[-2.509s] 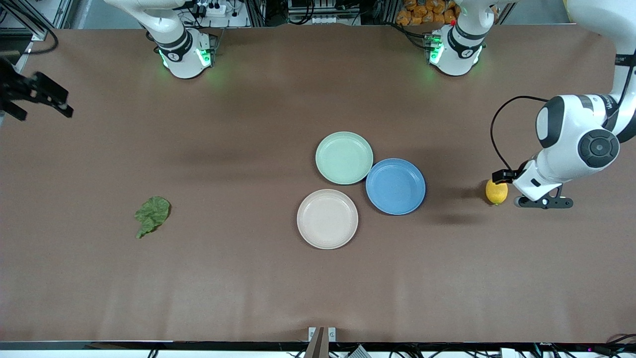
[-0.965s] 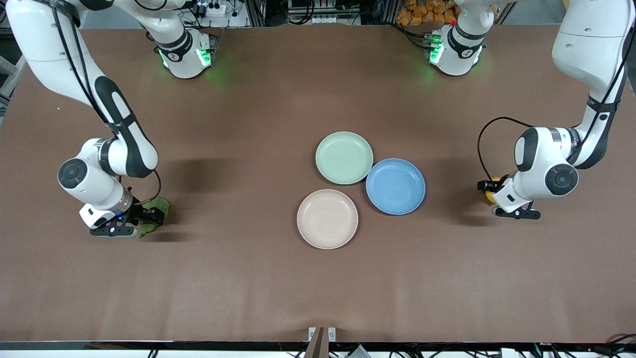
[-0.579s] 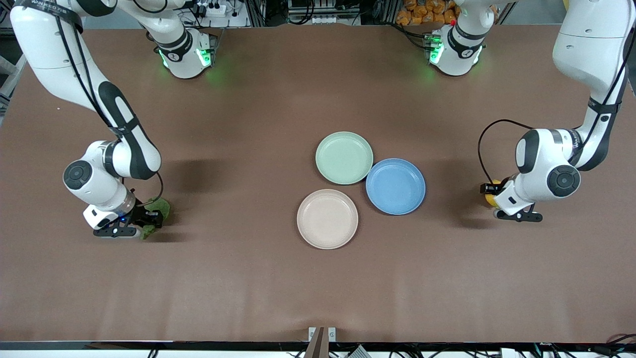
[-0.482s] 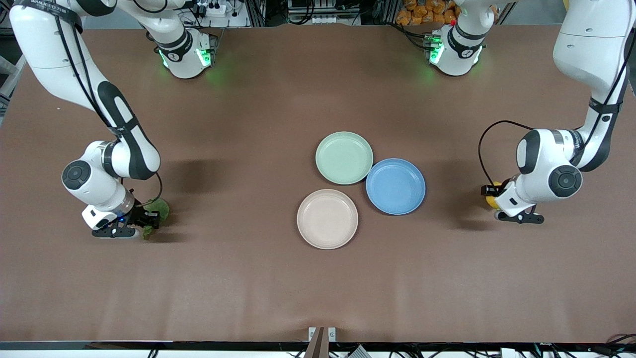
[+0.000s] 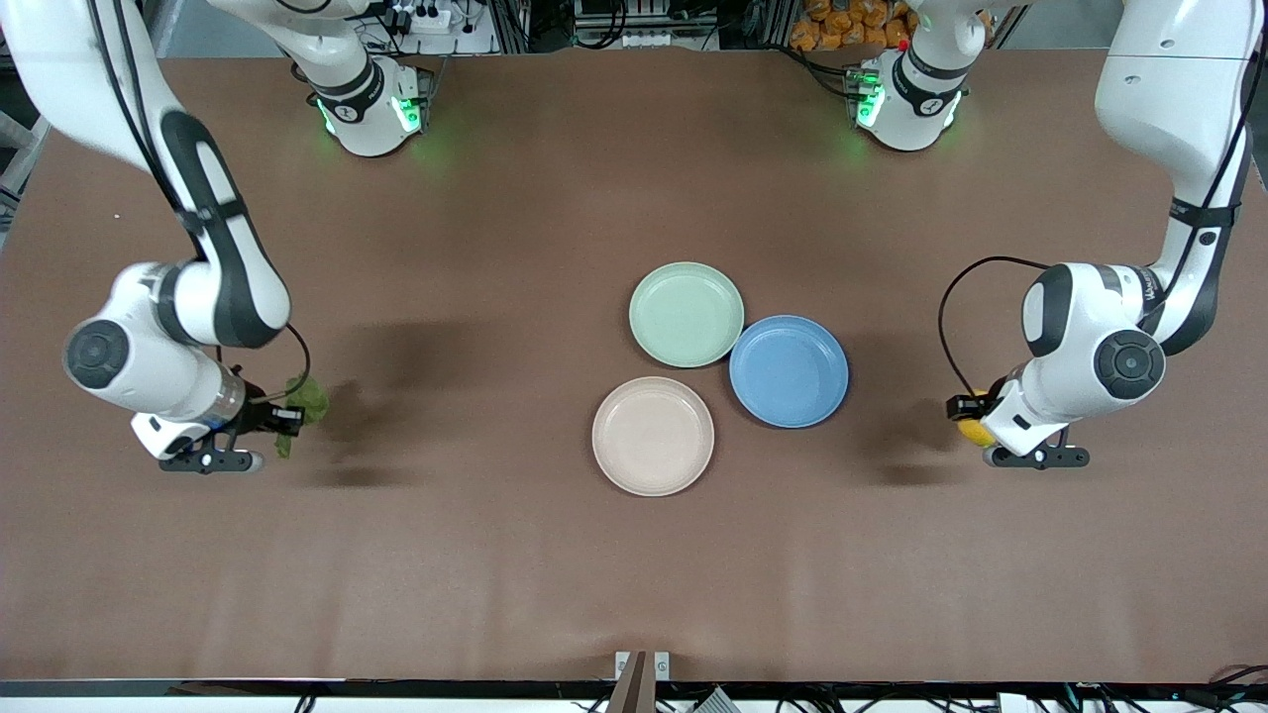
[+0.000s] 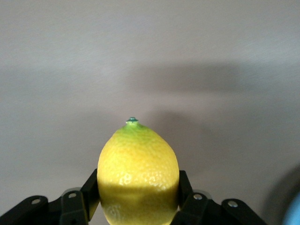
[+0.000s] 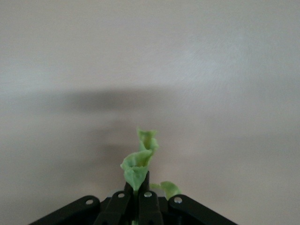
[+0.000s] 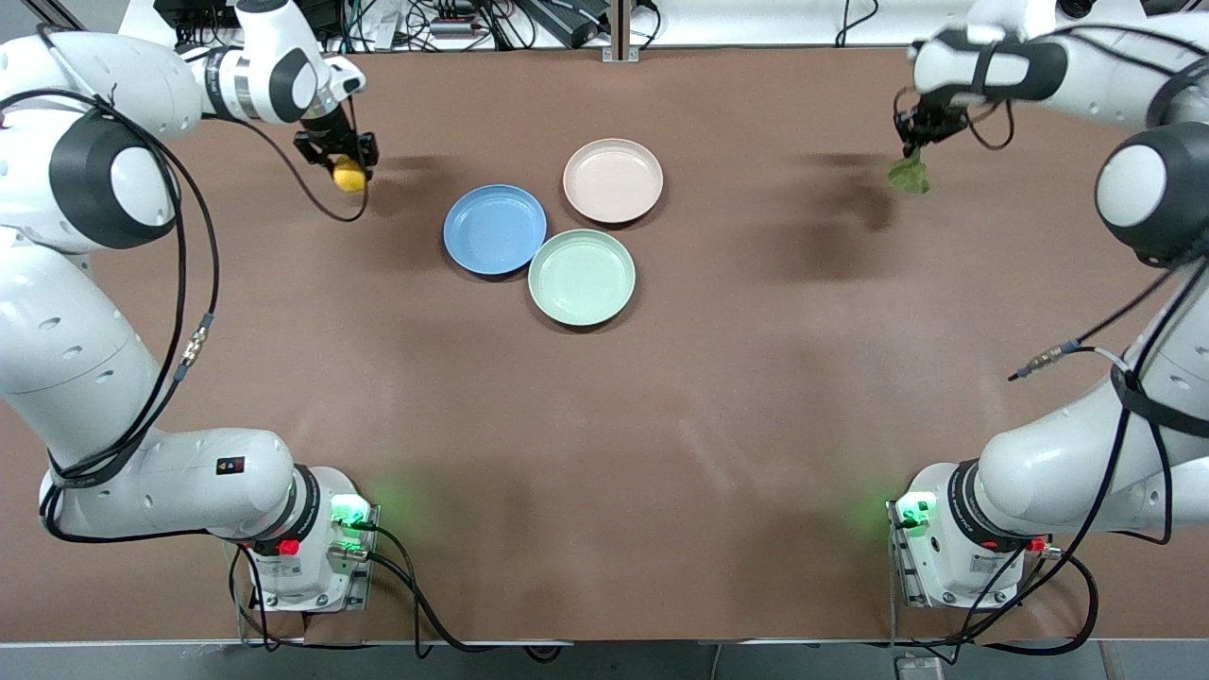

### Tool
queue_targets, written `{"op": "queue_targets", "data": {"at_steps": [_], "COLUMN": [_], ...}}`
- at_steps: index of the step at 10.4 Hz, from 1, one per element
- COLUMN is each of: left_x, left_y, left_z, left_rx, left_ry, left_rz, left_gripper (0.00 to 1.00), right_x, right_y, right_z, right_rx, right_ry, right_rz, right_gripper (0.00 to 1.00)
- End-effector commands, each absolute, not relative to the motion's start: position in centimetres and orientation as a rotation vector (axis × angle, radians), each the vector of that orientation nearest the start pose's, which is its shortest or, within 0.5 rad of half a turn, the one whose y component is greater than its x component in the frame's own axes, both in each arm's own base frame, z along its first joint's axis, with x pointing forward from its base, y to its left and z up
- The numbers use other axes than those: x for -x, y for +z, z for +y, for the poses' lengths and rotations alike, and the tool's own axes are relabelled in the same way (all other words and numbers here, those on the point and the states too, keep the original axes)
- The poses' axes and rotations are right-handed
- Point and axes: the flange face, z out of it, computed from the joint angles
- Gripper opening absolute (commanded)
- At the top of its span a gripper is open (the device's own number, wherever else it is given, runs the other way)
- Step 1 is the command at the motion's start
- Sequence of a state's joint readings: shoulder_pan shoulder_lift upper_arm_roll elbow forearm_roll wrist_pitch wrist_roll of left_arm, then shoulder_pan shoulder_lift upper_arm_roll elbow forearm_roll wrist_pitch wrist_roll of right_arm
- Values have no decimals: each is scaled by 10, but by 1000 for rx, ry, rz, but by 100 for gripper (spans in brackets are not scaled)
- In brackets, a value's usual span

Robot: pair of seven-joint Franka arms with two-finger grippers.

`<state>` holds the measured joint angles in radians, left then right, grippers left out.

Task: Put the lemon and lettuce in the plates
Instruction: 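Carry the lemon to the cream plate while the right gripper carries lettuce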

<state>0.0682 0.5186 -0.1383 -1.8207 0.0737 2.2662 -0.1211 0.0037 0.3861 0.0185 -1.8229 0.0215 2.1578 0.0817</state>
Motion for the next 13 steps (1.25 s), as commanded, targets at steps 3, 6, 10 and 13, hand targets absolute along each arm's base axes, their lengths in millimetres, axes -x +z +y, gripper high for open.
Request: {"op": "queue_targets", "data": {"at_steps": [3,6,10,13], "left_x": [-668,-658,-662,-653], "left_y": [270,272,274,263], "left_z": [-112,-188,-282,-333], "left_rx": [3283,3278,3297,3347], "left_ry": [42,70,14,-116], "left_rz": [-259,-434,-573,-628], "left_gripper": [0,0,0,0], "right_x": [-607,-576,-511,-463], "right_y": [409,433,427,386], "right_z": [153,265,412,495], "right_rx": [3071,2975,2783,2668], "right_ry": [149,129,97,118], "right_rz": [408,638,871,999], "right_gripper": [0,0,0,0]}}
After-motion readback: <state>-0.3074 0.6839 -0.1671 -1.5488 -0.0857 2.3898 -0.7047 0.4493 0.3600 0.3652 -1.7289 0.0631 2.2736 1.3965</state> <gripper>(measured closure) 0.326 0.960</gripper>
